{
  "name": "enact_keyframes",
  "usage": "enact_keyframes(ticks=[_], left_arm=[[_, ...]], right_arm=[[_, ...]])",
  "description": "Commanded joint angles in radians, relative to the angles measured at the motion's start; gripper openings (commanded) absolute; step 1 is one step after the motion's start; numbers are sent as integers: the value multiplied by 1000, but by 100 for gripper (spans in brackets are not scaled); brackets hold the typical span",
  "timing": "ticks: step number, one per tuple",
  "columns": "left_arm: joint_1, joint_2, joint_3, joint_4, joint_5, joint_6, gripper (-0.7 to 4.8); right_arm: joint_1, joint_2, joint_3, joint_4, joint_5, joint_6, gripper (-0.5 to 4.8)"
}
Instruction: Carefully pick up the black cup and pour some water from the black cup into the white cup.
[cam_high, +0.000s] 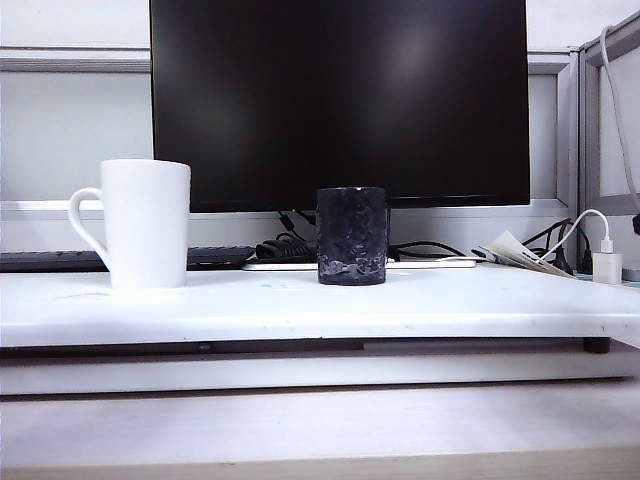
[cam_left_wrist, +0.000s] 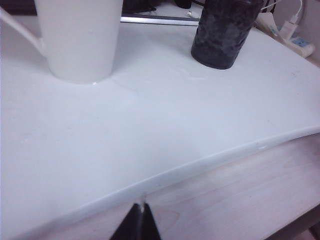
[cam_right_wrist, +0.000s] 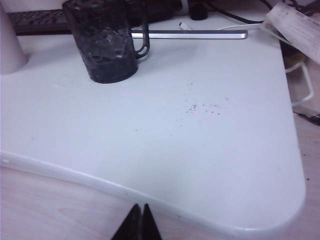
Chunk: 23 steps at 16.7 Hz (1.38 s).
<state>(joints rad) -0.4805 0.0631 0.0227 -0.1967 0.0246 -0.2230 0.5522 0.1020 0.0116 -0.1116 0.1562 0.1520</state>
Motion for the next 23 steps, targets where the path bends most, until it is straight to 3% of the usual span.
enact_keyframes(ticks=[1, 7, 10, 13, 16, 17, 18, 23], left_arm=[[2, 0, -4, 2, -2, 3, -5], [2, 0, -4, 3, -2, 5, -5], [76, -9, -4, -3, 26, 6, -5], [224, -27, -4, -3, 32, 6, -5], [434, -60, -9, 24, 32, 5, -5], [467, -60, -14, 26, 23, 6, -5], [498, -60, -13, 17, 5, 6, -5], [500, -60, -13, 17, -3, 6, -5]], right_arm=[[1, 0, -7, 14, 0, 2, -5], [1, 0, -7, 14, 0, 2, -5], [-21, -12, -7, 11, 0, 2, -5], [-100, -66, -7, 5, -1, 2, -5], [-284, -100, -7, 46, 0, 2, -4], [-316, -100, -7, 46, 2, 2, -4], [-379, -100, -7, 41, 3, 2, -4], [-505, -100, -7, 38, 3, 2, -4]])
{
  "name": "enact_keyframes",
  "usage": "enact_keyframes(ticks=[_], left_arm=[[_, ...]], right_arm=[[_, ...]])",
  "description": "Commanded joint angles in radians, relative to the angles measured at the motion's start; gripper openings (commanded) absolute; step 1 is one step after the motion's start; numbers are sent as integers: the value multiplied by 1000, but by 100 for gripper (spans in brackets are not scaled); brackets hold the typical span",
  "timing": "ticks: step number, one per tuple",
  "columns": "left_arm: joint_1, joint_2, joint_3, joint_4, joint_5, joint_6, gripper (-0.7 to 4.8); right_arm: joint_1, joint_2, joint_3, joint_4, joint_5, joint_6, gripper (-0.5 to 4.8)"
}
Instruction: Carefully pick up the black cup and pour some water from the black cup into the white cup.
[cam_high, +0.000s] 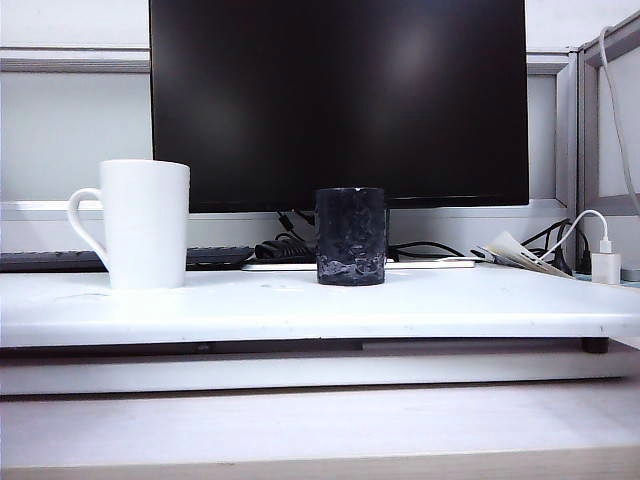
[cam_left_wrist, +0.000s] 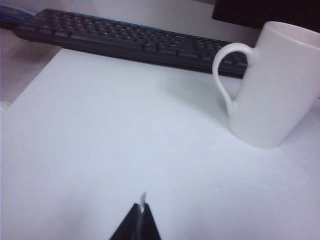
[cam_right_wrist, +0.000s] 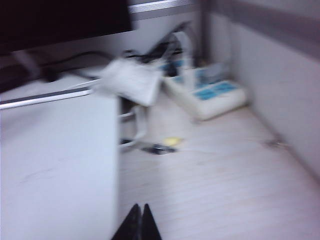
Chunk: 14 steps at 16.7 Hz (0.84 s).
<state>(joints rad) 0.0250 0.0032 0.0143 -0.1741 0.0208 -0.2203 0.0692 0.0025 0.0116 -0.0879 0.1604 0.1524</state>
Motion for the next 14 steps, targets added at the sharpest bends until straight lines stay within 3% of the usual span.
enact_keyframes(ticks=[1, 11, 14], left_arm=[[-5, 0, -5, -5, 0, 3, -5], [-5, 0, -5, -5, 2, 3, -5], [-5, 0, -5, -5, 2, 3, -5]], right_arm=[[-33, 0, -7, 14, -1, 1, -4], [-34, 0, -7, 23, -11, 1, -4], [-34, 0, -7, 60, -87, 2, -4]])
